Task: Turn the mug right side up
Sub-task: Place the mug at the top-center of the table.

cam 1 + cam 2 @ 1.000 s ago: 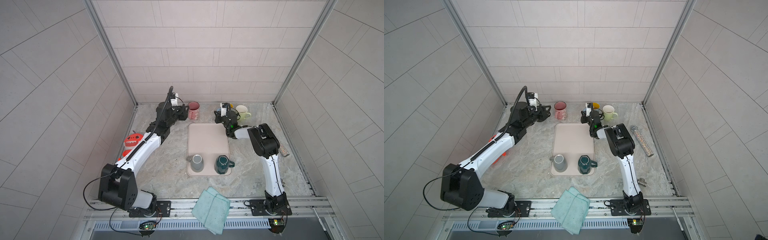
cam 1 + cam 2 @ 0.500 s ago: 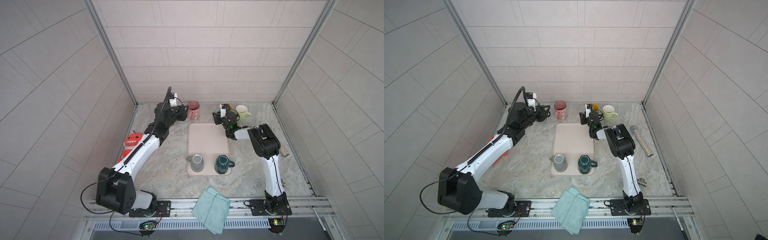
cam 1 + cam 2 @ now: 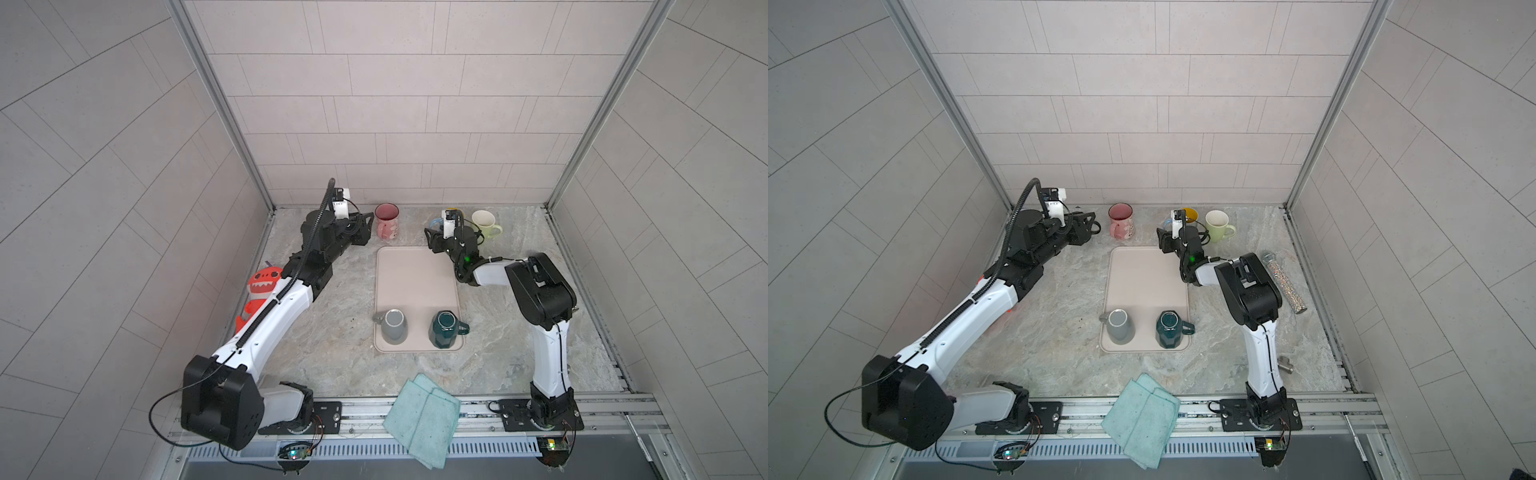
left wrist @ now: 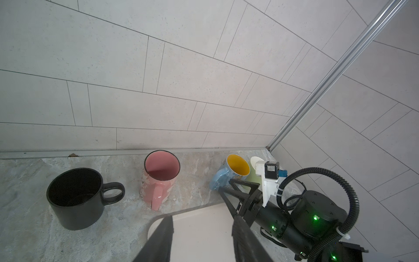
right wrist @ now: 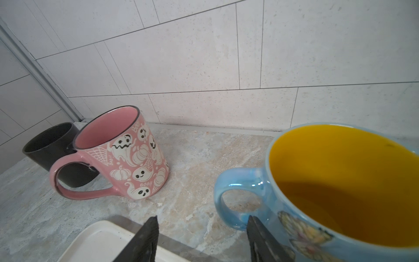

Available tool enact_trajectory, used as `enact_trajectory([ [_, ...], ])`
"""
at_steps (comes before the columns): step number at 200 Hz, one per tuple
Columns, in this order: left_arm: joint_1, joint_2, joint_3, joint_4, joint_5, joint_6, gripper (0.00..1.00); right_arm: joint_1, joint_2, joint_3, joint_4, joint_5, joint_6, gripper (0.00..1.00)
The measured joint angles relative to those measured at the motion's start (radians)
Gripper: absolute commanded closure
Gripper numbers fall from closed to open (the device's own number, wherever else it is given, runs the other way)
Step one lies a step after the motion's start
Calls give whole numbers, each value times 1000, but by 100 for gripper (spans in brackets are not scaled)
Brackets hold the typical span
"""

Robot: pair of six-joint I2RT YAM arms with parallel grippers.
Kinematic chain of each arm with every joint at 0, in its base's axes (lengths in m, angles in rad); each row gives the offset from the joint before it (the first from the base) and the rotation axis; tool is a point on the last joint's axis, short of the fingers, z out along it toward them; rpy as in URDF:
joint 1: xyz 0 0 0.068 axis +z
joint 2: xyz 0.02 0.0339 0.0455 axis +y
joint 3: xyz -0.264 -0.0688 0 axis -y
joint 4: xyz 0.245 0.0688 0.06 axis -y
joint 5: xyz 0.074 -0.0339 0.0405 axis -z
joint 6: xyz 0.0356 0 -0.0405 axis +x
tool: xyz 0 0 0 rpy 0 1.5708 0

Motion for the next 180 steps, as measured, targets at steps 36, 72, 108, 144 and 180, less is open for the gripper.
enact_trajectory([
  [36,0,-43,-9,-29,-8,8,52,32,-85,-93,-18,22,5,25],
  [72,0,-62,-9,-65,-26,11,51,75,-293,-169,-197,63,-11,25],
  [108,0,-65,-1,-108,-48,12,50,107,-563,-48,-572,89,18,22],
  [144,6,-63,41,-154,-55,12,50,91,-733,109,-971,61,125,22],
  [180,8,-51,79,-203,-53,11,50,30,-734,227,-1365,-61,195,22],
])
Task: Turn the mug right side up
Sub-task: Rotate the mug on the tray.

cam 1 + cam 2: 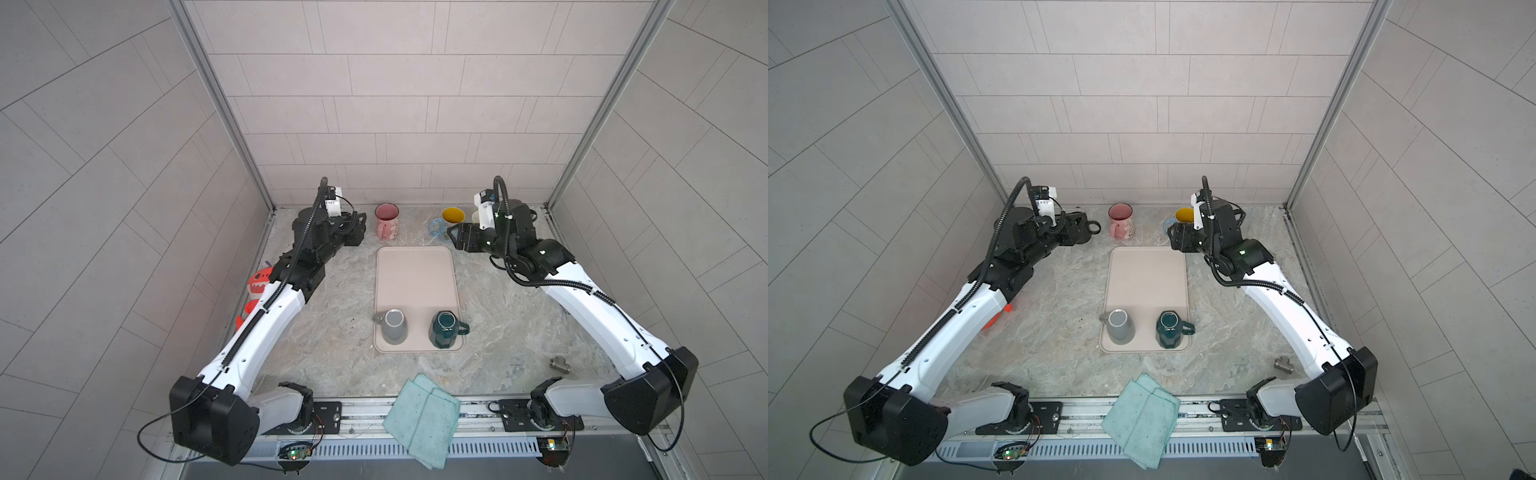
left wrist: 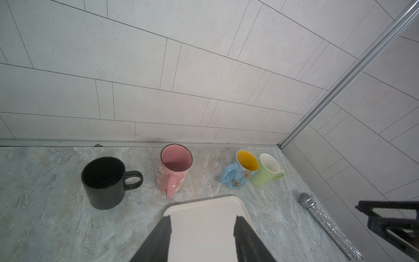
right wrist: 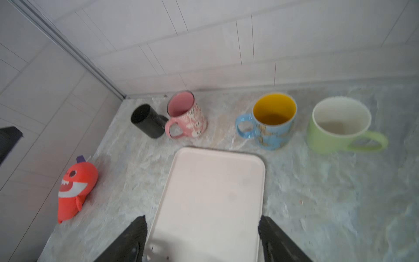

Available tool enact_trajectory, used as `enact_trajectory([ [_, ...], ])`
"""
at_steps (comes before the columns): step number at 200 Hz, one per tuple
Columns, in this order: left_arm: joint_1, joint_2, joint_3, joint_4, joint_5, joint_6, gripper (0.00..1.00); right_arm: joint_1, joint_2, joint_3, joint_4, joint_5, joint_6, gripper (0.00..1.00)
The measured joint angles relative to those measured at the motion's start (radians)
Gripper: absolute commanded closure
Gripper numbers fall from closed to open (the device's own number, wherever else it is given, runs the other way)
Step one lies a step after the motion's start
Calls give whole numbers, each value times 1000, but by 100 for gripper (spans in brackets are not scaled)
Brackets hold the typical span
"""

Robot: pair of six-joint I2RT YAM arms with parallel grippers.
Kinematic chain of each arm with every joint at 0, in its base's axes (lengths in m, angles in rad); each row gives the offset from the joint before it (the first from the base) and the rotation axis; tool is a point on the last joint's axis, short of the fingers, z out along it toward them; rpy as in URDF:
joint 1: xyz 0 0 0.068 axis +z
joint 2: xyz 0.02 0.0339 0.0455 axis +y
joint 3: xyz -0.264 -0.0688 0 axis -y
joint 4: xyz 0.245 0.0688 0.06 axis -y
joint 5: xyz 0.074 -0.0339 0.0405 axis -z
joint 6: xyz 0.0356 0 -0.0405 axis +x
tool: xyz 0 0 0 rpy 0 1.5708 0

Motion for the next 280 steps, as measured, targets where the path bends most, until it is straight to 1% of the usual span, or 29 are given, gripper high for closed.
enact_trajectory([
  [19,0,7,9,-17,6,-1,50,-59,13,0,-166,-73,32,22],
  [34,0,8,9,-31,9,-3,50,-108,15,-29,-259,-130,55,22],
  [61,0,8,9,-48,13,-8,49,-187,16,-129,-363,-245,108,22],
  [90,0,13,9,-60,16,-13,49,-214,42,-204,-448,-336,151,21],
  [121,2,20,9,-63,17,-19,49,-242,125,-213,-495,-457,189,20],
  [173,10,22,9,-67,16,-19,49,-283,212,-205,-571,-534,258,14],
  [222,24,32,9,-71,17,-23,49,-293,269,-254,-546,-636,386,11],
  [280,36,74,21,-77,28,-32,49,-293,279,-307,-557,-661,514,11],
])
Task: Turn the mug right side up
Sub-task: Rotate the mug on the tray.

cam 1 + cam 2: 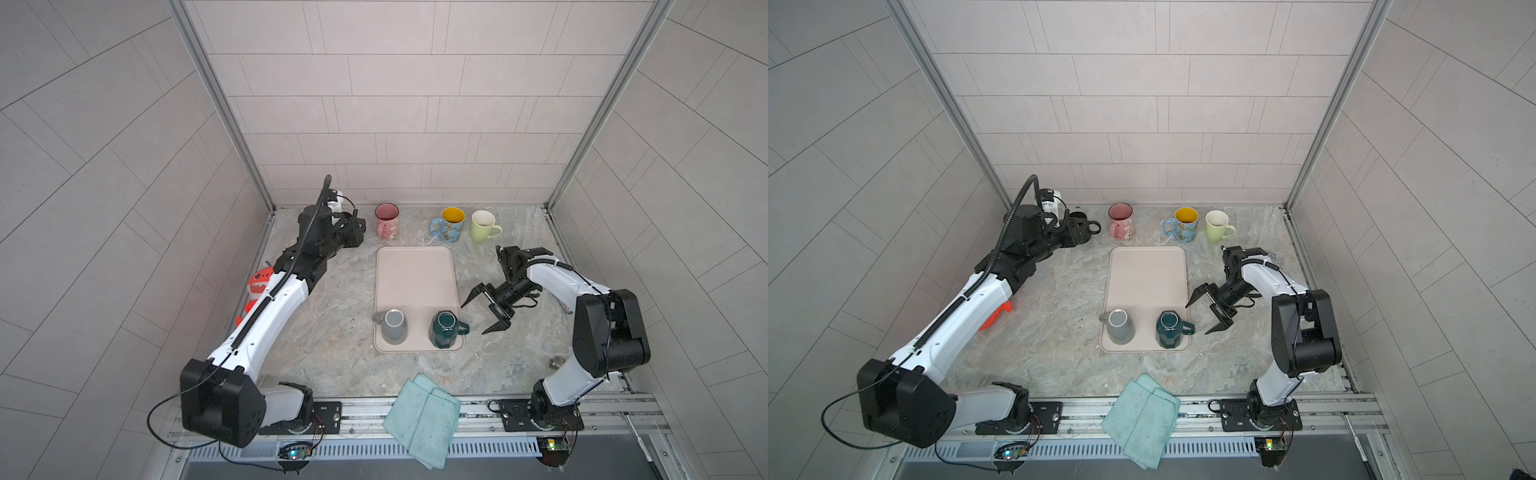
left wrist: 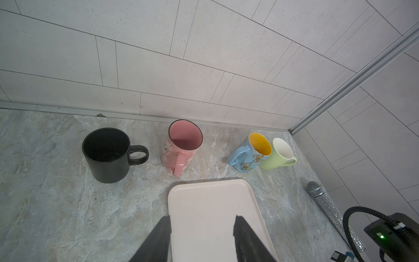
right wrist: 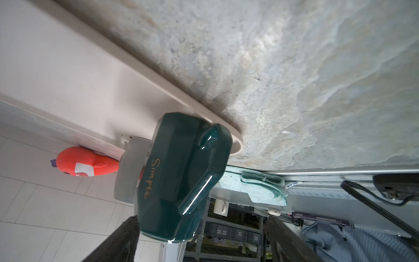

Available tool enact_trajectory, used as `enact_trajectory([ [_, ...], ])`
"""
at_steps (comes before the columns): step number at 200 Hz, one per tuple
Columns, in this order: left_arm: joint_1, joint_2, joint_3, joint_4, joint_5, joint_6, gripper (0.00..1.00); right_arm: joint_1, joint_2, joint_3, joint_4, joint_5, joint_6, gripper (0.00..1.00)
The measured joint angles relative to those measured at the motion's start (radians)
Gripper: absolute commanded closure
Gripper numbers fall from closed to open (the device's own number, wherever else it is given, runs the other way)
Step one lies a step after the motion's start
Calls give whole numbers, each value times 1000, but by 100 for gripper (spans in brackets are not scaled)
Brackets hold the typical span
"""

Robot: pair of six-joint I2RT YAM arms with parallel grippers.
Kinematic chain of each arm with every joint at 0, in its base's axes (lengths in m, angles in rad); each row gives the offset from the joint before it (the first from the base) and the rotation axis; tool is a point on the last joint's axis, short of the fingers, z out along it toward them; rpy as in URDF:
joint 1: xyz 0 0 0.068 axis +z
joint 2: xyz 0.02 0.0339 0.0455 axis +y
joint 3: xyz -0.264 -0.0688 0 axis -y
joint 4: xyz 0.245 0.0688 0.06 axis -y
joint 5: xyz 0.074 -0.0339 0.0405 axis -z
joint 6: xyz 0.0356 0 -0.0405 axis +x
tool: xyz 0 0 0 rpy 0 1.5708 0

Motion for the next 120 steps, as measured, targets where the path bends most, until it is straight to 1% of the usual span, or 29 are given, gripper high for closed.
enact_trajectory([
  [46,9,1,0,0,10,-10,49,43,0,-39,24,-2,87,13],
  [89,21,1,0,0,13,-13,49,81,23,-84,113,-5,177,18],
  [120,29,0,0,0,13,-13,49,91,38,-97,186,-5,231,24],
])
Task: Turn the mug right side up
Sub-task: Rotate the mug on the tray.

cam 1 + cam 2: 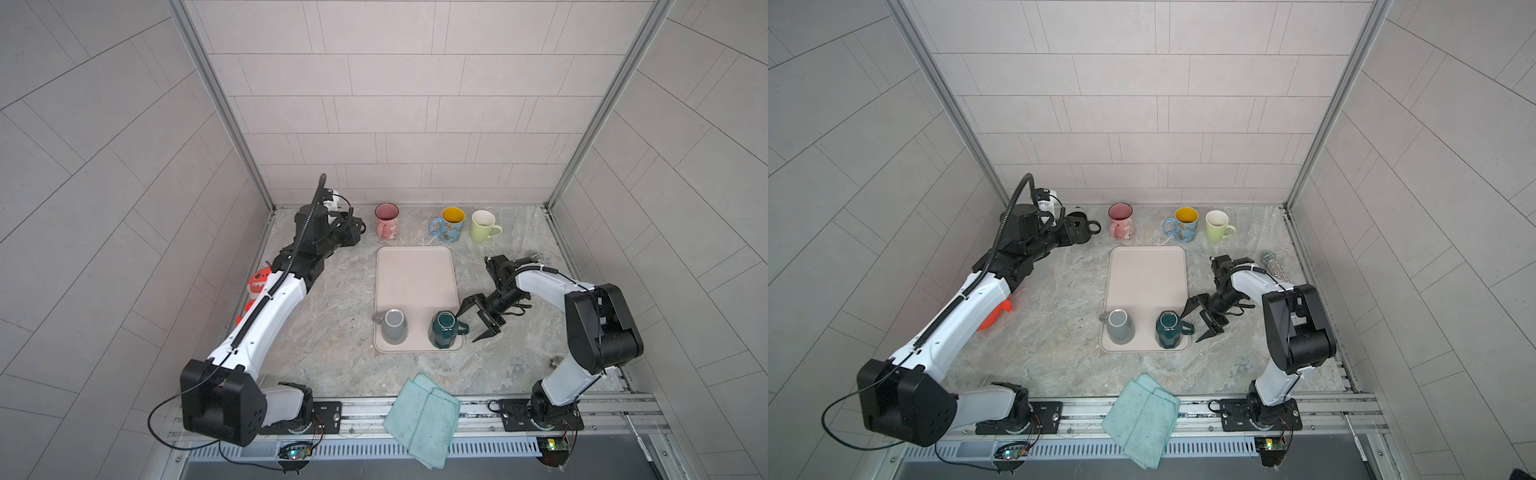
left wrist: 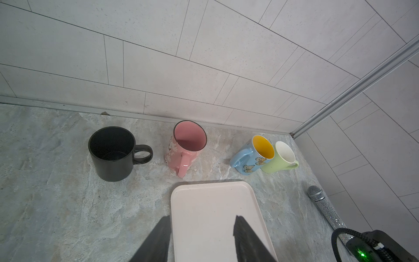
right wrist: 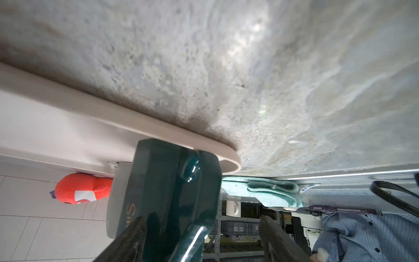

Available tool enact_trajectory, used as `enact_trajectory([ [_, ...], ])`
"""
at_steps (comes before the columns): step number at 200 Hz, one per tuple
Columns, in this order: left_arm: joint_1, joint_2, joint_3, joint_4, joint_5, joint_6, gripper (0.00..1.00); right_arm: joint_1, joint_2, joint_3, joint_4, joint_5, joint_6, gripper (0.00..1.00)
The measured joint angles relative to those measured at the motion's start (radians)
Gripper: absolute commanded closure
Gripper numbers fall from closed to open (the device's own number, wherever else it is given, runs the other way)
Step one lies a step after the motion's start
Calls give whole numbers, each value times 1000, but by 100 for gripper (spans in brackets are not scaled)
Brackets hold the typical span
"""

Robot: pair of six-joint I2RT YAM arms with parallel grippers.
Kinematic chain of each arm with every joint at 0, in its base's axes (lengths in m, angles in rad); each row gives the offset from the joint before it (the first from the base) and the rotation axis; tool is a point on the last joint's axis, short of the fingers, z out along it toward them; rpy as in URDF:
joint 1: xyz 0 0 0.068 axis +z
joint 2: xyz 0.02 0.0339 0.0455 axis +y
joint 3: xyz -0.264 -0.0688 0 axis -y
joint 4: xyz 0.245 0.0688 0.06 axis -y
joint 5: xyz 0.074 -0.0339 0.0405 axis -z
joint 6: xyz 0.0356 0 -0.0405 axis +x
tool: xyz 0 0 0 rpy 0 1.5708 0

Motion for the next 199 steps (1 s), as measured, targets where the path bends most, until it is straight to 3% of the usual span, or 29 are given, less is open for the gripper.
enact_trajectory([
  [76,19,0,0,-2,0,0,49,11,36,-7,108,10,85,37],
  [158,32,0,0,-2,0,-1,49,20,63,5,136,18,106,65],
  [199,37,0,0,-3,0,-1,49,20,86,60,128,27,96,66],
])
